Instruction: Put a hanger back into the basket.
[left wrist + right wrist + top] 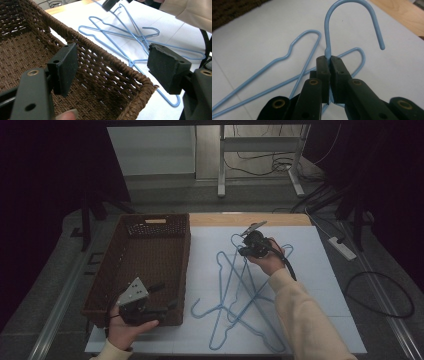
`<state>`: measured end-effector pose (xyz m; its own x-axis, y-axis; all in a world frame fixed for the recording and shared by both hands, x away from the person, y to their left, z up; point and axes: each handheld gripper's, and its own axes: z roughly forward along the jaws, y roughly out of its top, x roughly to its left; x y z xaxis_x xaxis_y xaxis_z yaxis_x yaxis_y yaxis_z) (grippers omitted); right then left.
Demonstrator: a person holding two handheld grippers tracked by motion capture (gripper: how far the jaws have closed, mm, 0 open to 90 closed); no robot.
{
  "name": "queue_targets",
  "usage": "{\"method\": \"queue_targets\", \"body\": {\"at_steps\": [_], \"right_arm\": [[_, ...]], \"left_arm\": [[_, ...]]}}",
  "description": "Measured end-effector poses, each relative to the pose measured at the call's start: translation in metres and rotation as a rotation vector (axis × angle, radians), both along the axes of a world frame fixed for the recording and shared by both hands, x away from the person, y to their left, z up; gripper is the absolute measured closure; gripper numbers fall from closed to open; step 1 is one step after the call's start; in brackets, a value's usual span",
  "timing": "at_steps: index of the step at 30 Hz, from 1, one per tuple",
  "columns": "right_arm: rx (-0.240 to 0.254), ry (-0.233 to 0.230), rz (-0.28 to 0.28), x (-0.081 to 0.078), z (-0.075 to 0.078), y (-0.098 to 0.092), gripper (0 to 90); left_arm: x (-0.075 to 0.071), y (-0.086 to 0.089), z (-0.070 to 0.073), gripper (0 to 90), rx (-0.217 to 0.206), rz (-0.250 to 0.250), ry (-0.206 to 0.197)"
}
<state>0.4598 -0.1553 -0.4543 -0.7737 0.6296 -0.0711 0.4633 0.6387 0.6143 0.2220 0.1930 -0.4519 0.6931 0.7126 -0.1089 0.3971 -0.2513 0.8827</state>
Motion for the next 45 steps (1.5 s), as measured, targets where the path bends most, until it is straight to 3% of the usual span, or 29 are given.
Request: {"method": "queue_targets", "body": {"at_steps": [12,18,28,45], "right_arm": [[0.077,-0.063,-0.01,-0.022,0.015,-0.016,86.9],[0.101,-0.088,-0.011,-0.033,0.019,-0.02,86.9],[0.133,-0.122,-0.011,-0.045,0.024,-0.028,86.9],[0.148,-0.127,-0.014,-0.048,0.024,-0.03,86.9]], "left_arm": [[0.0,-0.004,0.005,25.7,0.0,-0.005,0.001],[0.002,-0.009,0.01,25.9,-0.006,0.001,0.023],[0.01,-0.033,0.019,25.9,-0.008,-0.03,0.043],[0.034,-0.076,0.02,26.5,0.001,-0.093,0.101]]}}
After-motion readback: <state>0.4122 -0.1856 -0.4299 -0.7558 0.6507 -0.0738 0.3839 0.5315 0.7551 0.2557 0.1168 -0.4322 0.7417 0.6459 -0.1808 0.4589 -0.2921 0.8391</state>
